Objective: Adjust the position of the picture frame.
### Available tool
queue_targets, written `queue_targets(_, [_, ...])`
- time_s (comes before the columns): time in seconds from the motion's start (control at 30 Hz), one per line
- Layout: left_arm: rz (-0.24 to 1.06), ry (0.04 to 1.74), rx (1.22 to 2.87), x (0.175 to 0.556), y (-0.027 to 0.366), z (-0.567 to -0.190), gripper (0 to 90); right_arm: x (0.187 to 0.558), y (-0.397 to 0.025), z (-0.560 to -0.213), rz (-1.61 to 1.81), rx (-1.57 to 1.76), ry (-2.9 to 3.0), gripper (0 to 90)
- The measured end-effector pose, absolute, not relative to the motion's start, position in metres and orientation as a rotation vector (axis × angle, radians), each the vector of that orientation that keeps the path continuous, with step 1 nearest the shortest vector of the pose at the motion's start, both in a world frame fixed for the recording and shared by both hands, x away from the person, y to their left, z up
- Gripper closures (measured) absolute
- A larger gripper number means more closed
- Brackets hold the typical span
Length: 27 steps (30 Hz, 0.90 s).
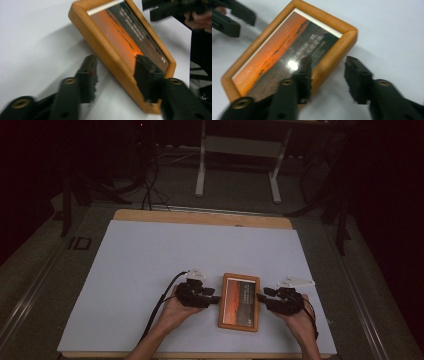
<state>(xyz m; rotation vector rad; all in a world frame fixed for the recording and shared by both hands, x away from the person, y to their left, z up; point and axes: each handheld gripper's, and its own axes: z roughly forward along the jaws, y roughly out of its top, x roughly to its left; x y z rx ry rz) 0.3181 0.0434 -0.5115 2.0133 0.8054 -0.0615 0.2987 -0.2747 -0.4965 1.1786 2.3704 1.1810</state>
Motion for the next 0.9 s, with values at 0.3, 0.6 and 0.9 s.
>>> queue_targets(0.3, [-0.107, 0.844, 2.030, 0.323, 0.021, -0.521, 32.5, 0.304, -0.271, -0.507, 1.291, 1.287, 2.412, 31.7])
queue_targets(0.6, [-0.171, 0.873, 2.047, 0.324, 0.016, -0.530, 33.2, 0.298, -0.270, -0.517, 1.295, 1.324, 2.484, 31.2])
queue_targets(0.9, [-0.279, 0.871, 2.042, 0.321, 0.014, -0.541, 40.6, 0.295, -0.276, -0.528, 1.333, 1.394, 2.551, 43.3])
